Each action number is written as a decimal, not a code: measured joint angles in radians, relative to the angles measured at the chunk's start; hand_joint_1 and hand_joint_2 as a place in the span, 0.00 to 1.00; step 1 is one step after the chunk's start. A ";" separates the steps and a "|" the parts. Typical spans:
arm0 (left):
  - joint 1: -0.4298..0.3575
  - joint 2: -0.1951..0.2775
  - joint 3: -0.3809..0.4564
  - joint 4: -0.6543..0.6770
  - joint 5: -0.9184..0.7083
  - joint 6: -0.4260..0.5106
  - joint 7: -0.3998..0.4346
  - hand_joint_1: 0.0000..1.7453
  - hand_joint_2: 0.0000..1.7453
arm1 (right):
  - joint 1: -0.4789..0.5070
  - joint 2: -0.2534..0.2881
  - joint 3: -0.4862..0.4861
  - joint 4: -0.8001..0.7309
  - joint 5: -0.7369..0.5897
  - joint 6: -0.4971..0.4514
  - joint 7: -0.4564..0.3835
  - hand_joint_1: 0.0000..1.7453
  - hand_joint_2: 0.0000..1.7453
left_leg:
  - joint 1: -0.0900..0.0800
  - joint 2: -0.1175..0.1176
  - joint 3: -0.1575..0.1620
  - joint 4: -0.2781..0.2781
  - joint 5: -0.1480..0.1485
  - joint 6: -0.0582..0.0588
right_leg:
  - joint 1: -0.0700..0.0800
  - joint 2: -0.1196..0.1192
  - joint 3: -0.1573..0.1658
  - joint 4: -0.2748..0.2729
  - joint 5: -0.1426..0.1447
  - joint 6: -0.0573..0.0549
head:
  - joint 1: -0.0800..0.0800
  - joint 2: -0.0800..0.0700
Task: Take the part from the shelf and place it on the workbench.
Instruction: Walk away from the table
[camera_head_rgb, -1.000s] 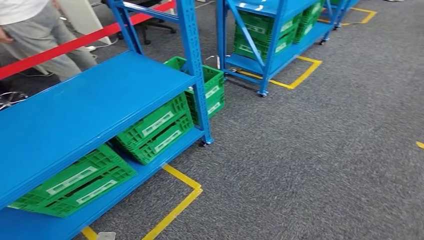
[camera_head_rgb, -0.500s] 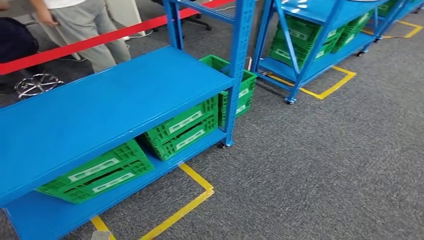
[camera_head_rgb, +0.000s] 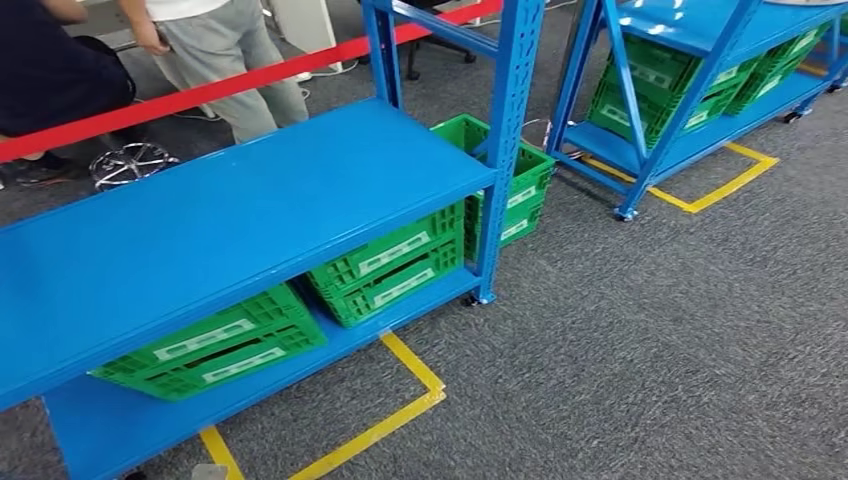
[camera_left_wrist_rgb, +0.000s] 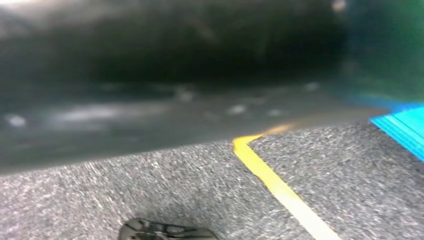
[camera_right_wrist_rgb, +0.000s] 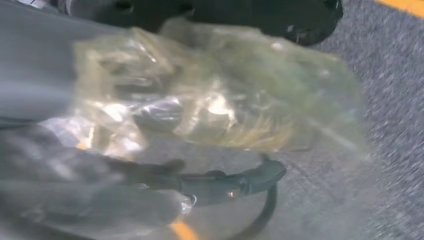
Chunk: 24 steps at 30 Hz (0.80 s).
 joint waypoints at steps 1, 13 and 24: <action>-0.001 -0.001 0.000 0.000 0.000 0.000 0.000 0.00 0.00 | 0.001 0.000 0.000 0.000 0.000 0.000 0.000 0.00 0.00 | 0.001 0.009 -0.041 0.070 -0.024 -0.003 | 0.001 -0.010 0.005 0.000 -0.005 -0.004 | -0.002 0.000; 0.005 0.000 0.003 0.000 0.000 0.001 -0.001 0.00 0.00 | -0.005 0.002 0.000 0.000 0.000 0.001 -0.001 0.00 0.00 | -0.018 0.056 0.006 -0.119 0.114 0.051 | 0.018 -0.074 0.071 0.006 -0.083 0.024 | 0.003 0.000; -0.002 -0.006 0.015 0.000 0.003 -0.003 -0.005 0.00 0.00 | 0.001 0.000 0.000 0.000 0.000 0.004 -0.003 0.00 0.00 | 0.003 -0.047 0.063 -0.120 0.066 0.027 | -0.010 0.052 -0.062 0.044 0.031 0.050 | 0.013 0.000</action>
